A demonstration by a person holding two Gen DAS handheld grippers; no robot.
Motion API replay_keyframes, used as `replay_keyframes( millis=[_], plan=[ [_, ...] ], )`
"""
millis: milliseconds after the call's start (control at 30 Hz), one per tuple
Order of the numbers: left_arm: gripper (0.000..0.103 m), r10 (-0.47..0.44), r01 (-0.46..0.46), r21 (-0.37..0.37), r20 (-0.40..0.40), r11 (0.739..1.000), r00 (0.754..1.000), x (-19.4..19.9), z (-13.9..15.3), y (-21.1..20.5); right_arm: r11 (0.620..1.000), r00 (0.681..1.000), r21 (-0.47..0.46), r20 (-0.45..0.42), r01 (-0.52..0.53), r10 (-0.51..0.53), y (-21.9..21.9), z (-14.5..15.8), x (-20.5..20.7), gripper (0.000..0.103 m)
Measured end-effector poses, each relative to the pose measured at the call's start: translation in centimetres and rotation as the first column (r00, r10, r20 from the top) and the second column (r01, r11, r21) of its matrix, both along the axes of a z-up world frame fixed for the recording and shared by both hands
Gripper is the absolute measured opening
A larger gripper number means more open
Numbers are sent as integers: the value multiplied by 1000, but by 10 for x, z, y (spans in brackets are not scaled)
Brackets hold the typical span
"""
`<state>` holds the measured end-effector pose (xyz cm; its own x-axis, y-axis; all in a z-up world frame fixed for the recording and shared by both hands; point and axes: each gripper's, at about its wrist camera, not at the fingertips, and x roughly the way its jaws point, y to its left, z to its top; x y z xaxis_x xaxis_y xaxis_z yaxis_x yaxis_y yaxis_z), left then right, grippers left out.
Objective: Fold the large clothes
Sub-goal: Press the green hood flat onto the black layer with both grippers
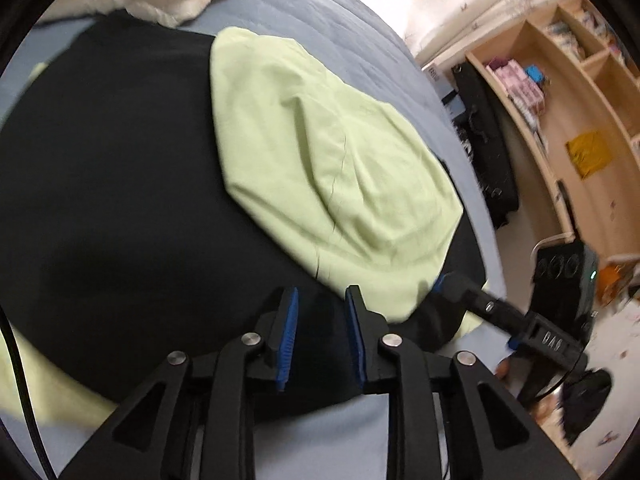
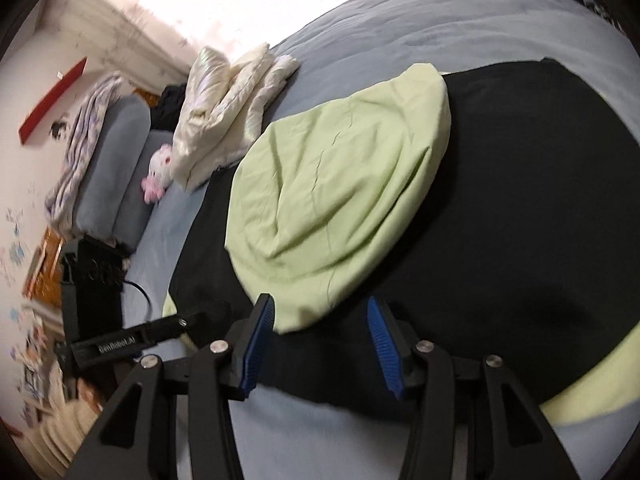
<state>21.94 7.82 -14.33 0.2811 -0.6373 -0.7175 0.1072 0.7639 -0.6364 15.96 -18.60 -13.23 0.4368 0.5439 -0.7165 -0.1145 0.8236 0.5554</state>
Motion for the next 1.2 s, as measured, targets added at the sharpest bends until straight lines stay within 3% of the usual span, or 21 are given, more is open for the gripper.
replay_keyframes(
  millis=[167,300,433,500,633,767,867,1033,1200],
  plan=[
    [25,48,-52,-122,-34,991,998,25,-18,-6,998,1000,54,-13,27,-26,0,-15,13,49],
    [24,86,-93,-137,-52,986,995,36,-28,-14,987,996,132,-23,90,-88,-6,-27,20,49],
    [16,135,-138,-64,-40,988,990,35,-21,-23,984,990,103,-15,144,-143,-1,-28,25,45],
    [13,146,-146,16,-14,989,989,30,-7,-30,983,990,125,-37,137,-134,5,-26,27,18],
    [12,153,-153,182,14,971,988,11,23,-35,952,986,263,-90,159,-140,11,-18,14,13],
    [12,140,-123,262,-46,957,989,3,1,-39,971,977,172,-161,169,-141,22,-41,4,12],
    [15,142,-133,260,-18,957,990,-2,-7,-44,956,968,212,-187,205,-166,17,-51,1,10],
    [27,99,-96,239,-1,966,995,-6,-1,-54,981,983,66,-53,181,-177,19,-20,-3,11],
    [33,88,-92,255,27,962,996,-6,-1,-56,982,980,2,-66,188,-187,14,-26,-1,14]
  ],
)
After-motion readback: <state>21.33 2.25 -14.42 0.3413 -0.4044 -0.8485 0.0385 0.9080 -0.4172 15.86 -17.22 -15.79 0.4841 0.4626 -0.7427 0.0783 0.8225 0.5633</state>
